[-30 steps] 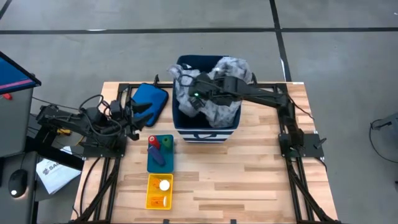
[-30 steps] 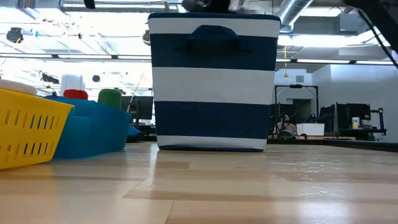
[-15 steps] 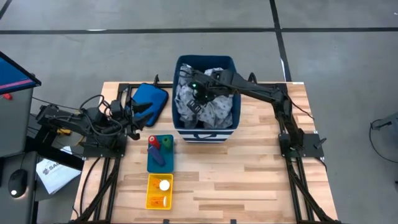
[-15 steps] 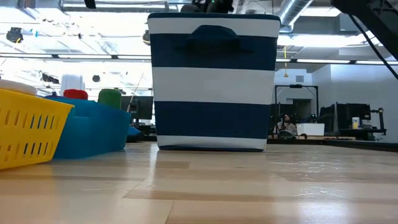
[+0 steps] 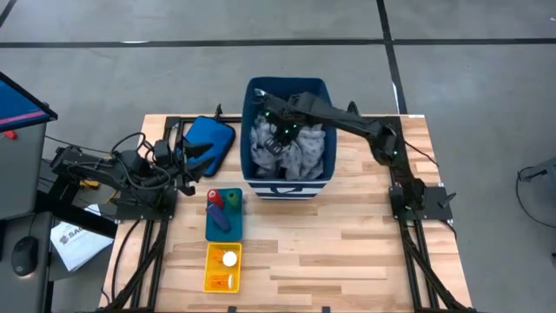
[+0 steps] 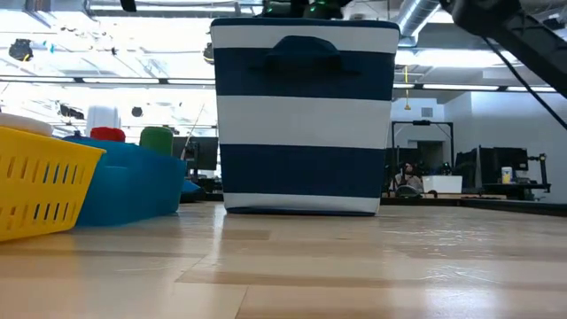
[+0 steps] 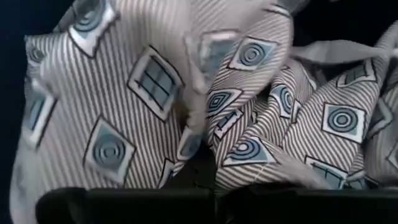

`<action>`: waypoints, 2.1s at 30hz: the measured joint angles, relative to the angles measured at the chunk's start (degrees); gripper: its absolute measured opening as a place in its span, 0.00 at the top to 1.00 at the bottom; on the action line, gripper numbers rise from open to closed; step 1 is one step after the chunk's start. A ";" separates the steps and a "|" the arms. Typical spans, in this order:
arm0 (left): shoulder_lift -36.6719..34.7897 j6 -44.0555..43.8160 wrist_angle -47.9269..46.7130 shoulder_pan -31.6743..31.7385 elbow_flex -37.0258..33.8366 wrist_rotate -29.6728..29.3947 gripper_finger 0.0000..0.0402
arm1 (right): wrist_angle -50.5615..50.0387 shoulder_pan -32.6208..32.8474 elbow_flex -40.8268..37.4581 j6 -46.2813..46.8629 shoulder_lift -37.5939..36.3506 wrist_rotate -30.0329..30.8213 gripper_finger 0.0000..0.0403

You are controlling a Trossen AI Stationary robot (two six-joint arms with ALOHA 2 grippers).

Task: Pick & place medical supplies in basket/bin
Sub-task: Put the patient gown into the blue organizer bin, then return to Home Position

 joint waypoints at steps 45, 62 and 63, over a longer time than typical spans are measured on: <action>-27.29 -5.72 -24.65 25.84 -12.61 47.86 1.00 | -4.34 27.30 -0.02 22.66 -24.83 38.87 0.36; -33.39 -4.45 -11.64 22.49 -29.29 44.73 1.00 | -9.63 31.74 0.06 39.26 -27.16 40.71 0.36; -33.49 -5.13 -11.60 22.15 -29.72 44.59 1.00 | -9.77 32.03 0.03 39.69 -27.59 40.75 0.36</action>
